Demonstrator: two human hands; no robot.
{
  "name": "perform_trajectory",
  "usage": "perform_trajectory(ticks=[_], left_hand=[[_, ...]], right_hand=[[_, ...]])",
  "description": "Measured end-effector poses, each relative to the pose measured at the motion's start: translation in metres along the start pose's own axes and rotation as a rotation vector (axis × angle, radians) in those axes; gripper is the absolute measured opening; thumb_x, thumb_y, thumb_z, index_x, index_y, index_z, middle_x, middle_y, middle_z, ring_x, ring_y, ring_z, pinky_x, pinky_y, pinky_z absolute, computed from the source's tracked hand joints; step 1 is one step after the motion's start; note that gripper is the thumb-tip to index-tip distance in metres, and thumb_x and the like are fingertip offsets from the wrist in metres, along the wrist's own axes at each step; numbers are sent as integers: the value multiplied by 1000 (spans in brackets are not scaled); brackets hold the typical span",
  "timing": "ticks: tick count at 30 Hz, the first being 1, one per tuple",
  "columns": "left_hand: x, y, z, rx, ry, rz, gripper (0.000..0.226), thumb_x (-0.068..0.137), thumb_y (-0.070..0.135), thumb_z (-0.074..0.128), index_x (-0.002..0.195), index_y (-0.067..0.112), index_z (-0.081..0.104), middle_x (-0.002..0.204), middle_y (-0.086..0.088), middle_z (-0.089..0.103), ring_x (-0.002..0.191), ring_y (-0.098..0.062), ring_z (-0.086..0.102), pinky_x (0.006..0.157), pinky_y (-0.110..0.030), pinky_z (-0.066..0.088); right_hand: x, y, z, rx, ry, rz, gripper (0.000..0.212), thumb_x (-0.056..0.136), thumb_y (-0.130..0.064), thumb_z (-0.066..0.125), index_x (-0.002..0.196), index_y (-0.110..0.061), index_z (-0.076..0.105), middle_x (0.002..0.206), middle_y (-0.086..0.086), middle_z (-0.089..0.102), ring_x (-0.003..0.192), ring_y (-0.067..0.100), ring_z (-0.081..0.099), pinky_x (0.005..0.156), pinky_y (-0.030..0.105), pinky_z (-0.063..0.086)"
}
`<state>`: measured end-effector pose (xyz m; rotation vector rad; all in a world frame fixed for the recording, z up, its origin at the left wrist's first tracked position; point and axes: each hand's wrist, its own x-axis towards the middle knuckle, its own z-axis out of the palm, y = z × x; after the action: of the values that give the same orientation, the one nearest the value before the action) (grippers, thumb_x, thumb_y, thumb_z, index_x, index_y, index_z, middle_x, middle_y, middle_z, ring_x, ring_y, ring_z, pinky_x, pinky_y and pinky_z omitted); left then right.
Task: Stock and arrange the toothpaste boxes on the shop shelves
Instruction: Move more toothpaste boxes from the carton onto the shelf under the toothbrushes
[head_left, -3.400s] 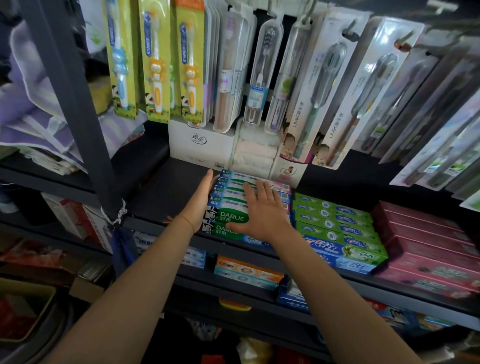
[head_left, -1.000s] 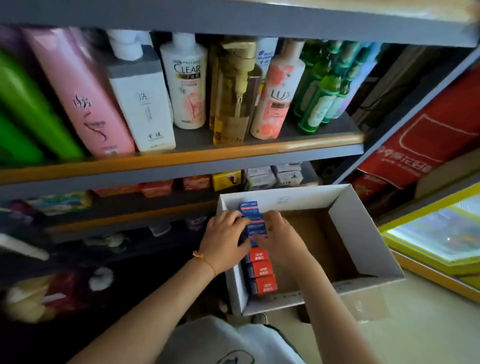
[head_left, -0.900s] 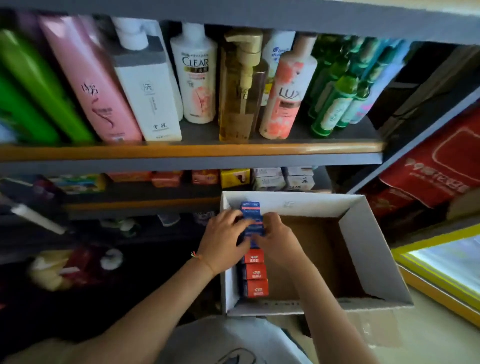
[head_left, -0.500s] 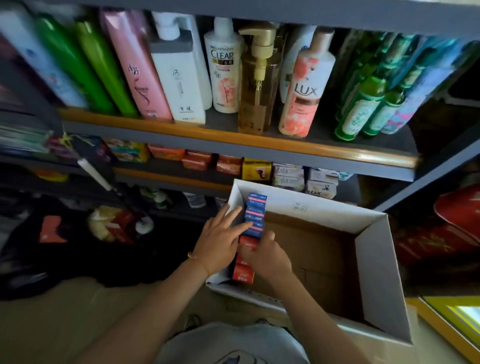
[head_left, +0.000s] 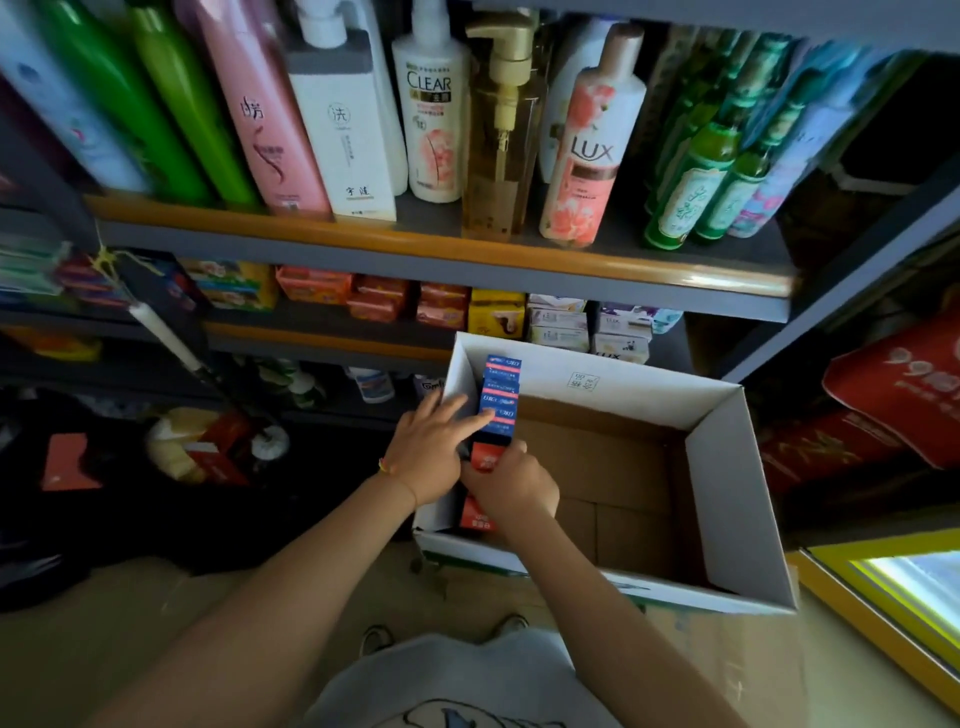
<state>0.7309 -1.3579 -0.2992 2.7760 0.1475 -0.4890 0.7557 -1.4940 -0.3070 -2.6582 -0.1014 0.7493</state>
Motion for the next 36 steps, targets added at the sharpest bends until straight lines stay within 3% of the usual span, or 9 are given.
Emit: perform_trajectory(ticks=[6,9,15,18,20,24,31,36], left_hand=[[2,3,-9,27,-8,15,66,98,13,40,153,44,21,165,1,10,152,-26,-3,119,-44,14],[3,1,-11,33,-6,29,64,97,15,41,153,43,25,164,-1,15,151,-27,1,119,-44,18],[4,4,-16,24,-9,30,60,98,16,41,152,41,30,162,0,22,149,-28,8,119,-43,19],[4,8,-20,-82,19,3,58,95,12,42,148,37,38,155,2,37,142,-28,24,114,-44,27],[6,8,-21,-192,11,-47,61,91,11,43,147,36,41,149,0,46,135,-29,34,109,-44,34],[8,0,-15,-412,-5,-150,67,76,25,37,139,50,40,138,-9,55,132,-32,45,104,-49,42],[4,1,-12,-477,9,-189,68,87,11,48,150,34,34,147,-17,43,138,-35,36,110,-44,36],[-1,2,-12,-487,39,-197,66,84,23,46,148,34,36,141,-17,47,136,-36,37,107,-44,38]], right_hand=[[-2,2,0,23,30,11,62,84,-66,56,118,-16,43,109,3,62,95,23,64,67,31,45],[-2,8,-2,36,39,21,58,83,-63,58,116,-17,45,107,2,63,92,22,64,69,32,49],[-1,14,-9,32,31,-3,73,78,-79,52,115,-17,45,99,-1,60,85,18,62,66,31,51],[4,15,-21,85,112,-39,73,82,-70,59,125,-15,38,110,3,56,94,21,62,66,30,44],[11,11,-25,143,177,-107,70,84,-60,64,128,-15,34,121,5,52,103,23,62,68,32,46],[22,-13,-22,111,218,-163,86,81,-60,67,140,-16,25,126,4,46,109,25,59,70,34,51],[32,-31,-13,-62,228,-38,84,94,-52,50,151,-10,6,133,9,43,105,27,61,66,35,46],[44,-41,-15,-160,201,42,84,97,-58,41,152,-4,7,136,11,46,108,27,62,65,33,42]])
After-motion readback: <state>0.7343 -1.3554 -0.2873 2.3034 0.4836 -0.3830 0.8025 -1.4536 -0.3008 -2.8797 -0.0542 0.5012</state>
